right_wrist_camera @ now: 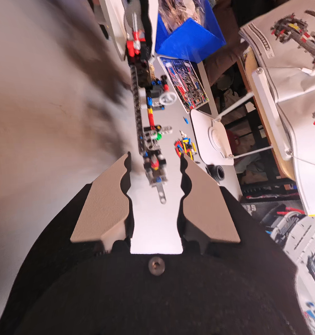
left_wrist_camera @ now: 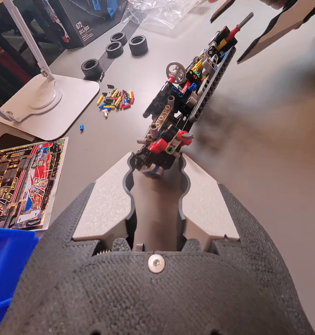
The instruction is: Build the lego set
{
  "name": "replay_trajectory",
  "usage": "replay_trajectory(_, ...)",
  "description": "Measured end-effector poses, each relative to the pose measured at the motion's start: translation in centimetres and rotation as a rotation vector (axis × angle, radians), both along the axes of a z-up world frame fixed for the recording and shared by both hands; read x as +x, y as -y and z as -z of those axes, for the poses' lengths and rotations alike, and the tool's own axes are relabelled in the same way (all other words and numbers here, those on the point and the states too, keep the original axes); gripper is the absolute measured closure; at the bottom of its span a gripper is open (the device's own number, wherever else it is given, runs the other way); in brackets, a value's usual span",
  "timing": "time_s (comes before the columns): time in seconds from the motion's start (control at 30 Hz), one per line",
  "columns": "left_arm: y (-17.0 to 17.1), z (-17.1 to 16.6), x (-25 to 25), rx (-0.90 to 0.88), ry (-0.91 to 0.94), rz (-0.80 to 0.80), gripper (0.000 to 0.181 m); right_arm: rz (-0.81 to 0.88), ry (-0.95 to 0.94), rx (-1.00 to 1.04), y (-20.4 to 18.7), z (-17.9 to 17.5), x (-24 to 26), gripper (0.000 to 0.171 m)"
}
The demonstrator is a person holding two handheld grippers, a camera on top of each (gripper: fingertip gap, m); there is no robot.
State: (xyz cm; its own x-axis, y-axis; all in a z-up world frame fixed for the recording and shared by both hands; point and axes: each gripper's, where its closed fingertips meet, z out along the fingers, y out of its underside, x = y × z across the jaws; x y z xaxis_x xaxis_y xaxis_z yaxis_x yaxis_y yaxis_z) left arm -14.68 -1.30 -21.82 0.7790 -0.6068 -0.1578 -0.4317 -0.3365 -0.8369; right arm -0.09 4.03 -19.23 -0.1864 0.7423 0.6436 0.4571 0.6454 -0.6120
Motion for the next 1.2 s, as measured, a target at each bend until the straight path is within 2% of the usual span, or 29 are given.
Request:
replay_trajectory(0.03, 0.0, -0.1, 0.0, -0.003, 0.009, 0.002, 0.133, 0.008, -0.006, -0.005, -0.7, 0.1, 0.4, 0.119)
replay_trajectory(0.2, -0.2, -0.3, -0.1, -0.019, 0.047, 0.002, 0.133, -0.006, -0.032, -0.125, -2.4, 2.1, 0.3, 0.122)
replay_trajectory(0.3, -0.3, -0.3, -0.2, -0.022, 0.05, -0.003, 0.134, -0.014, -0.057, -0.124, -2.3, 2.7, -0.3, 0.143)
replay_trajectory(0.33, -0.3, -0.3, -0.2, -0.022, 0.048, -0.006, 0.134, -0.018, -0.064, -0.119, -2.1, 2.6, -0.4, 0.145)
replay_trajectory(0.73, 0.1, -0.4, -0.4, -0.001, 0.093, -0.075, 0.135, 0.053, -0.083, -0.215, -1.8, 2.4, -0.5, 0.146)
replay_trajectory(0.87, 0.1, -0.7, -0.9, 0.028, 0.078, -0.114, 0.142, 0.045, -0.088, -0.229, -1.3, 2.2, -0.7, 0.146)
replay_trajectory(1.2, 0.4, -0.4, -0.6, 0.049, 0.044, -0.088, 0.142, 0.053, -0.091, -0.24, -1.3, 2.3, -0.5, 0.146)
